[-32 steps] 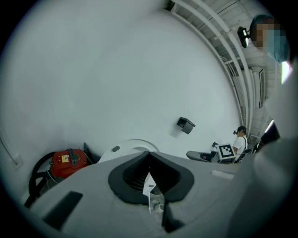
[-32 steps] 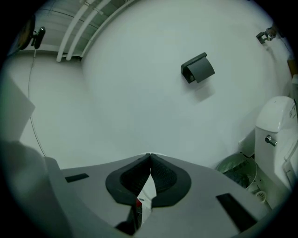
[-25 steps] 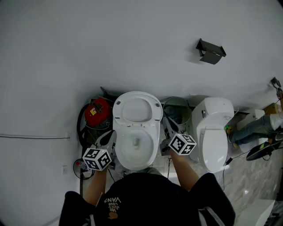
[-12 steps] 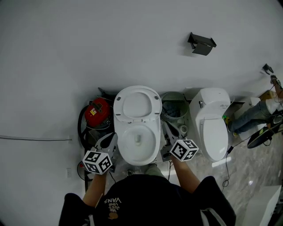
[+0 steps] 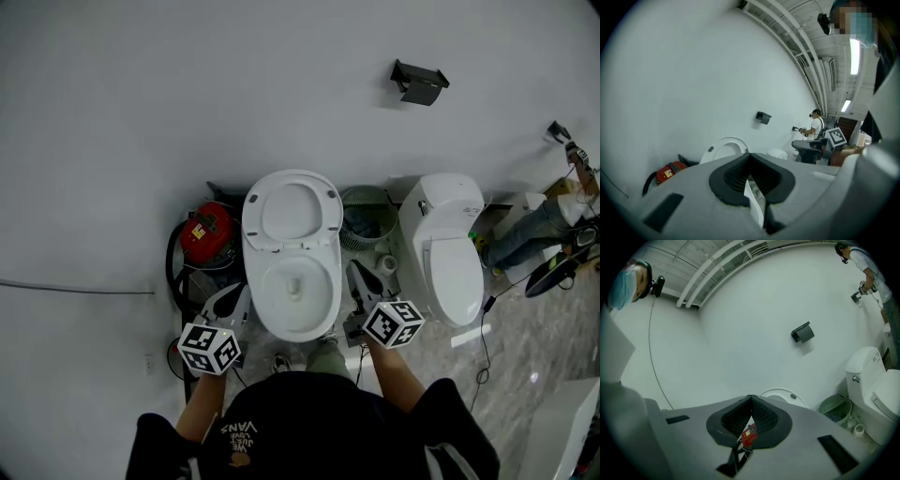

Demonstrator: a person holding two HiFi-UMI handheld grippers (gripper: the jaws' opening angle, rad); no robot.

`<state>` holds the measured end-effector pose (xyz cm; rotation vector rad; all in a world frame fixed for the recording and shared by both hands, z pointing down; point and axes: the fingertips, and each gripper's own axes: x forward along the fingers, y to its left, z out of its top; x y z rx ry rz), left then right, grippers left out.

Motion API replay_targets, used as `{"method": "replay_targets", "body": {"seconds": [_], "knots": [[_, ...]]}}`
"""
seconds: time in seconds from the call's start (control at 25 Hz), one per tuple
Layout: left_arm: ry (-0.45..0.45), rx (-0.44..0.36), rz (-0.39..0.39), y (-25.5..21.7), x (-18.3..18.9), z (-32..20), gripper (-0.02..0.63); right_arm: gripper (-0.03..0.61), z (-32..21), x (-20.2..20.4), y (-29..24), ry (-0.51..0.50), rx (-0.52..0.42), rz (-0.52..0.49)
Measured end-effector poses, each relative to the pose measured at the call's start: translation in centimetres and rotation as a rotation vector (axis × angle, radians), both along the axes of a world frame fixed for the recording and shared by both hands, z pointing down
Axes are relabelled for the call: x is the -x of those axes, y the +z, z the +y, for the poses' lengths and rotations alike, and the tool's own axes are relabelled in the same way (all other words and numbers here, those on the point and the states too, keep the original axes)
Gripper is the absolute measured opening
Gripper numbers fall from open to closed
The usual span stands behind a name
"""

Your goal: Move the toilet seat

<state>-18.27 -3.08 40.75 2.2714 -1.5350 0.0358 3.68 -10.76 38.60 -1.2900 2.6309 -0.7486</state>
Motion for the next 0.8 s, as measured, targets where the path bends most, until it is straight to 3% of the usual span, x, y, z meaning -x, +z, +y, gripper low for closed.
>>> {"method": "replay_targets", "body": {"seconds": [0.8], "knots": [[0.043, -0.036, -0.024, -0.3, -0.9, 3.8, 0.003, -0.003, 4.3, 0.6, 0.0, 0.026, -0.025, 0.058]]}}
